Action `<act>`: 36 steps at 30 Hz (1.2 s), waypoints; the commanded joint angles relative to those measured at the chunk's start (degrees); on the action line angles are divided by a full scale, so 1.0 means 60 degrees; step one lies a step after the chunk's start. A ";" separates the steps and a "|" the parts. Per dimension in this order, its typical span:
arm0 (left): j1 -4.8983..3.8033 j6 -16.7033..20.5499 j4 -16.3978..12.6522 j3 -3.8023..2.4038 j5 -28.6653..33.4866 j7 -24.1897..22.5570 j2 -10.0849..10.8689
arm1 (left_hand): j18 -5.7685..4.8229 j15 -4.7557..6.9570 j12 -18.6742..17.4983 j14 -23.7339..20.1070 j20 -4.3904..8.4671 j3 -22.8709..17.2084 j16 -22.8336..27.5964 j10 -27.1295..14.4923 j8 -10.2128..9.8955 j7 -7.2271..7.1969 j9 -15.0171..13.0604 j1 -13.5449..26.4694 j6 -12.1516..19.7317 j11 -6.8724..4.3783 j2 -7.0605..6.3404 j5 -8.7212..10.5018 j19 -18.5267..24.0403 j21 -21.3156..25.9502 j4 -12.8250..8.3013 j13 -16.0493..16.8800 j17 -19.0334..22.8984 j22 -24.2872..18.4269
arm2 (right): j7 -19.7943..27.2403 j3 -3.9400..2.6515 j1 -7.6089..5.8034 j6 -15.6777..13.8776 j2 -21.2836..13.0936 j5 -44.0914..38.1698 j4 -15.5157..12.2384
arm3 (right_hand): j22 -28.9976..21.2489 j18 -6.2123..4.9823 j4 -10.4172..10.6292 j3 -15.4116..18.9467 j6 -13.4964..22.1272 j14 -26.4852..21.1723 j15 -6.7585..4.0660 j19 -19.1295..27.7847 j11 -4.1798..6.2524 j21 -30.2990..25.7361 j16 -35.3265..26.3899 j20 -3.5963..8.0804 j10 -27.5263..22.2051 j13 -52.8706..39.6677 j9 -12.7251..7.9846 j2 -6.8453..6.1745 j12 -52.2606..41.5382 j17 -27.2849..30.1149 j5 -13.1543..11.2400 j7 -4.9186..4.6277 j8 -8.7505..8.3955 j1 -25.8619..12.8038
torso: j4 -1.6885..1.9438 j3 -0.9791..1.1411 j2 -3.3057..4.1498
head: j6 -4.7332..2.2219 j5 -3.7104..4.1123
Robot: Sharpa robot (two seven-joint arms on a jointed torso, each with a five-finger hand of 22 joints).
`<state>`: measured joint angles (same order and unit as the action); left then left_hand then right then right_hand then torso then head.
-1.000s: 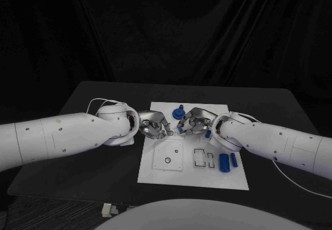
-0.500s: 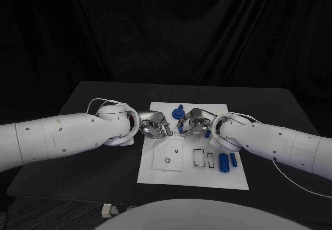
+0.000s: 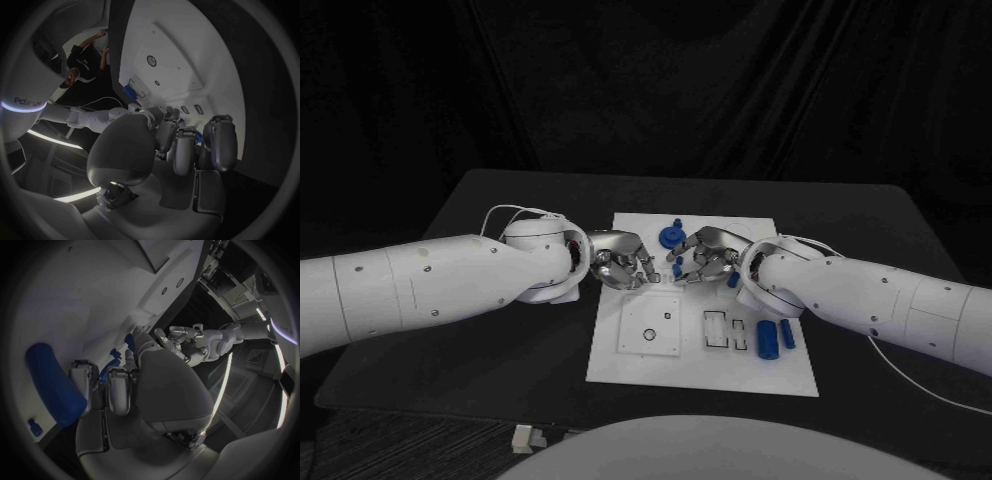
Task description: Assemble the parts on the task board
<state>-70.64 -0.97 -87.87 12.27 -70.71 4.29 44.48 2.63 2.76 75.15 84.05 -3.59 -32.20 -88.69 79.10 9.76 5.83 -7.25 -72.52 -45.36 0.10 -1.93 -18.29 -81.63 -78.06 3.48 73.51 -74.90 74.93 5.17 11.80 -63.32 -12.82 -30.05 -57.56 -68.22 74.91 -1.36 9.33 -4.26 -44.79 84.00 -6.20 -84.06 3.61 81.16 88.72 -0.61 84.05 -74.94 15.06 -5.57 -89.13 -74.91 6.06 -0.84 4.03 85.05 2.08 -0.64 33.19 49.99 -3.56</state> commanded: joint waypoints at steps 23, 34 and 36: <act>0.0005 0.0254 -0.0131 -0.0011 0.0019 -0.0195 0.0175 | 0.0053 -0.0099 -0.0018 0.0733 -0.0106 0.0436 0.0025 0.0038 0.0185 0.0040 0.0028 0.0258 -0.0064 0.0092 -0.0137 0.1431 -0.0021 -0.0009 0.0340 -0.0005 -0.2133 0.1857 | 0.1399 -0.0003 -0.1199 -0.2341 -0.1198 0.0705 -0.1468 | 0.1981 -0.0173 0.1300 0.2347 0.0340 0.0825 -0.0168 -0.0073 0.0134 -0.0058 -0.0049 0.0213 0.0790 -0.2173 -0.0871 -0.0614 0.0067 -0.1891 -0.0501 0.0094 0.0158 -0.1874 | -0.0008 -0.0004 -0.0014 | 0.0002 0.0076; -0.0524 -0.0075 -0.0156 -0.0018 0.0018 0.0047 0.0115 | 0.0051 -0.0144 0.0181 0.0758 -0.0175 0.2946 0.0004 0.0187 0.1565 -0.0116 -0.0471 0.1563 -0.1885 0.0127 0.0188 0.2130 -0.0061 -0.0010 0.2214 0.0134 -0.2162 0.1867 | 0.1877 -0.0003 -0.2212 -0.4592 -0.3138 0.0757 -0.3042 | 0.2208 0.0001 0.1216 0.2145 -0.1728 0.0971 0.0332 -0.0515 -0.0517 0.0620 0.0160 -0.0189 0.0991 -0.2511 -0.0442 0.1111 -0.0144 -0.2378 0.0342 -0.0590 0.1670 -0.2432 | 0.0007 0.0004 -0.0002 | 0.0002 0.0148; -0.0791 -0.0333 -0.0062 -0.0019 0.0018 0.0181 -0.0099 | 0.0051 -0.0044 0.0211 0.0764 -0.0088 0.3458 -0.0002 0.0209 0.2032 -0.0246 -0.0761 0.1610 -0.2026 0.0015 0.0392 0.1973 -0.0063 -0.0001 0.2216 0.0162 -0.2171 0.1867 | 0.1856 -0.0002 -0.2307 -0.4928 -0.3594 0.0621 -0.3468 | 0.2246 0.0027 0.1214 0.2230 -0.1963 0.0971 0.0405 -0.0578 -0.0581 0.0731 0.0159 -0.0273 0.0991 -0.2511 -0.0246 0.1334 -0.0144 -0.2375 0.0682 -0.0577 0.2086 -0.2596 | 0.0009 0.0006 -0.0008 | 0.0002 0.0254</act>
<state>-74.65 -0.78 -88.40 12.23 -70.73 4.61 44.53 2.62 2.10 76.27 83.96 -4.51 -12.28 -88.69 80.36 21.18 4.42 -11.35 -62.86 -57.07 0.50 -0.09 -6.17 -81.94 -78.06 16.74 74.43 -74.90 74.91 14.67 11.78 -76.93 -35.12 -50.85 -53.60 -87.65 74.91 -1.37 16.57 8.74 -56.09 84.00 -4.12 -84.04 0.49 85.22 89.40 -1.87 84.02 -74.91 13.18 1.86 -89.81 -74.91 9.55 -4.29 15.67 69.64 2.09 -0.63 33.16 49.99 -2.49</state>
